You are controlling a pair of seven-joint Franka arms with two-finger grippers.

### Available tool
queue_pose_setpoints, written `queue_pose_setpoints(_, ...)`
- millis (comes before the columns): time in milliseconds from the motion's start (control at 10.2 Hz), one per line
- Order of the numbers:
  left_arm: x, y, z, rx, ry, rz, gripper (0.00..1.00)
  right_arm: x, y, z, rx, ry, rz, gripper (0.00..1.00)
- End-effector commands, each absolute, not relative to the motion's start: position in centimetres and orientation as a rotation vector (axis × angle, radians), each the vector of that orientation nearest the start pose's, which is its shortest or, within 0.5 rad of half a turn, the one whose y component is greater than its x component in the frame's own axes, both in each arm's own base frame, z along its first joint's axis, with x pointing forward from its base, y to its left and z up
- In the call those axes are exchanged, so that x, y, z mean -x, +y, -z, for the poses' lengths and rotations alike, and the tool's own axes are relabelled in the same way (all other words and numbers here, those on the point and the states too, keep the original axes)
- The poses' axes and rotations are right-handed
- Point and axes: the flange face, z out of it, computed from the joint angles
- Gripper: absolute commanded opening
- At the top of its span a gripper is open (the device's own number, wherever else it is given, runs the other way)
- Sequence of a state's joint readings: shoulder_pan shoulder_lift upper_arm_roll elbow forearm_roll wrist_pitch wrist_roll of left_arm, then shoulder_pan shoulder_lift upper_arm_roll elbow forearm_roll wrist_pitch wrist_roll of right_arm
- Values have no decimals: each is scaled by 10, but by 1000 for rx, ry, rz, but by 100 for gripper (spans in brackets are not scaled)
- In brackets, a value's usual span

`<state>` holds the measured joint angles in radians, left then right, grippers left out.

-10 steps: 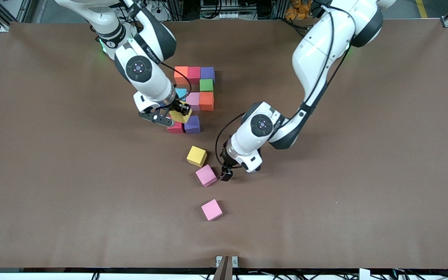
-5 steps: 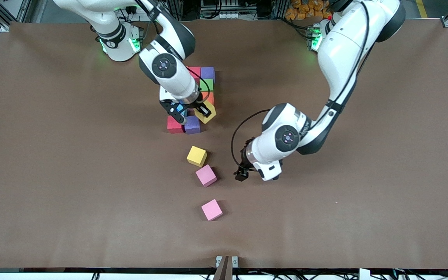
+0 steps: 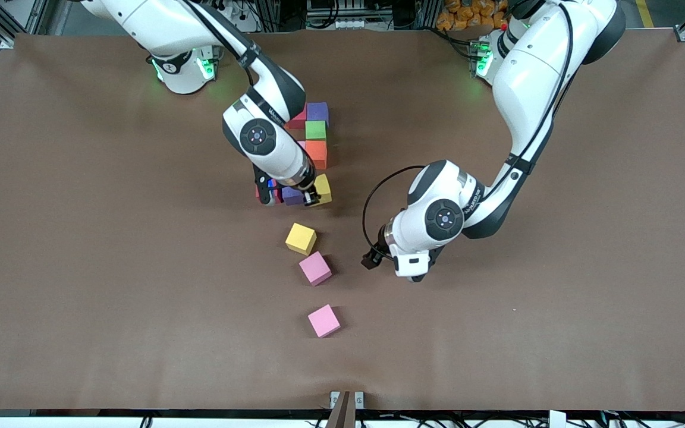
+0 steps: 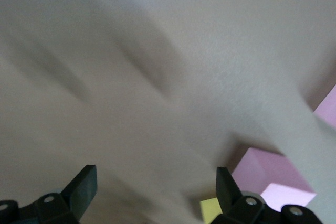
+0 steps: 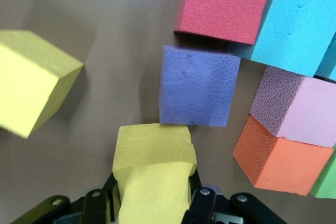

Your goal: Form number 2 with 11 blocks

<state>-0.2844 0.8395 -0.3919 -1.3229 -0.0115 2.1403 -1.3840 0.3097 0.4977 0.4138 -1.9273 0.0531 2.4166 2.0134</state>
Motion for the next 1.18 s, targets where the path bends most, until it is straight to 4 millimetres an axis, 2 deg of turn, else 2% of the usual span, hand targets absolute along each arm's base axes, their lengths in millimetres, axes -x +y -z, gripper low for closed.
queue_pose_setpoints(0, -622, -395, -282, 3101, -1022, -343, 100, -479, 415, -248, 2308, 1994, -327, 0)
queue_pose_setpoints(98, -622, -388, -300, 3111, -840, -239, 100, -477, 414, -240, 2298, 2006, -332, 0)
queue_pose_setpoints(197, -627, -371, -318, 3084, -696, -144, 100, -477, 413, -237, 2290, 2016, -334, 0)
queue_pose_setpoints(394, -635, -342, -362, 3119, -380, -78, 100, -472, 412, -230, 2270, 2052, -340, 0)
queue_pose_setpoints(492, -644, -316, -392, 3129, -293, -29, 100, -468, 411, -226, 2254, 2067, -338, 0)
queue_pose_setpoints(590, -646, -304, -417, 3136, -266, 20, 100, -464, 408, -222, 2259, 2078, -338, 0)
queue_pose_setpoints(787, -637, -294, -466, 3115, -176, 99, 100, -460, 401, -215, 2273, 2093, -337, 0)
queue_pose_setpoints(984, -625, -273, -526, 2977, 114, 257, 100, -460, 394, -211, 2285, 2097, -318, 0)
queue_pose_setpoints(1082, -624, -250, -559, 2953, 156, 317, 100, -460, 394, -211, 2282, 2100, -318, 0)
